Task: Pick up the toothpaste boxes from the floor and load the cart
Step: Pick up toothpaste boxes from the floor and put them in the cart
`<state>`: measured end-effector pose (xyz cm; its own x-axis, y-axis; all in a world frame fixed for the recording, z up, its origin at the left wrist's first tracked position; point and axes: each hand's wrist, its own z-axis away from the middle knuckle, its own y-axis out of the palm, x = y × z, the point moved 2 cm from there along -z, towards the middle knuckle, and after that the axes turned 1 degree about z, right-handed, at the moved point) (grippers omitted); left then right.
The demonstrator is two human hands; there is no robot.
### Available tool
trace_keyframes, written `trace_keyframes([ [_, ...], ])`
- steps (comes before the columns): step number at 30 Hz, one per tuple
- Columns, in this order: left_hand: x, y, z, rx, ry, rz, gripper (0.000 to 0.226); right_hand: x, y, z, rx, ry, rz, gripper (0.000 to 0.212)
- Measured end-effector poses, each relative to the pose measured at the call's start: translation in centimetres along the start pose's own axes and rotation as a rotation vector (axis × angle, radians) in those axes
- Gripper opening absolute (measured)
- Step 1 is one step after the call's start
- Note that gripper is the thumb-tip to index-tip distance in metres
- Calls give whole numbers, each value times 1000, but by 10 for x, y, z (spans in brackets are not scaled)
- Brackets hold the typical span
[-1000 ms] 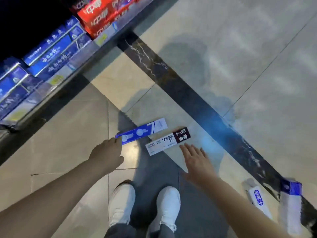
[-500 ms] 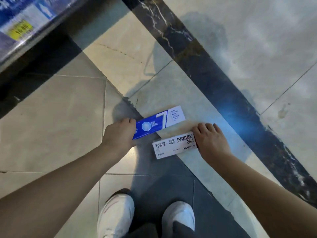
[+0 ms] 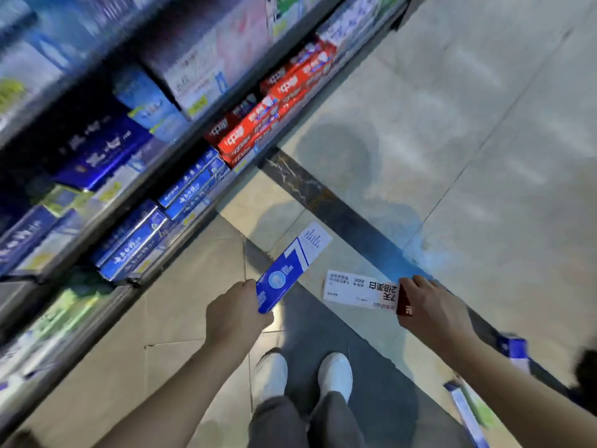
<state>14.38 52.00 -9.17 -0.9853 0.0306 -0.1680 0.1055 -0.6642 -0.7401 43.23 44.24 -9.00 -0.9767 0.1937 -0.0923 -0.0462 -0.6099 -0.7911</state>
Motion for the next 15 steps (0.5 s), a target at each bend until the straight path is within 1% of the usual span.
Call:
trace_keyframes([
  [4, -22, -96, 87, -86, 28, 64, 25, -7, -100, 93, -36, 33, -12, 35],
  [8, -37, -177, 170, -172, 98, -25, 39, -3, -179, 184, -106, 61, -92, 42],
  [11, -38, -219, 232, -207, 128, -78, 40, 3, -218, 248, -191, 51, -72, 42],
  [15, -29, -254, 300, -264, 163, -153, 38, 9, -244, 314, -280, 8, -29, 48],
])
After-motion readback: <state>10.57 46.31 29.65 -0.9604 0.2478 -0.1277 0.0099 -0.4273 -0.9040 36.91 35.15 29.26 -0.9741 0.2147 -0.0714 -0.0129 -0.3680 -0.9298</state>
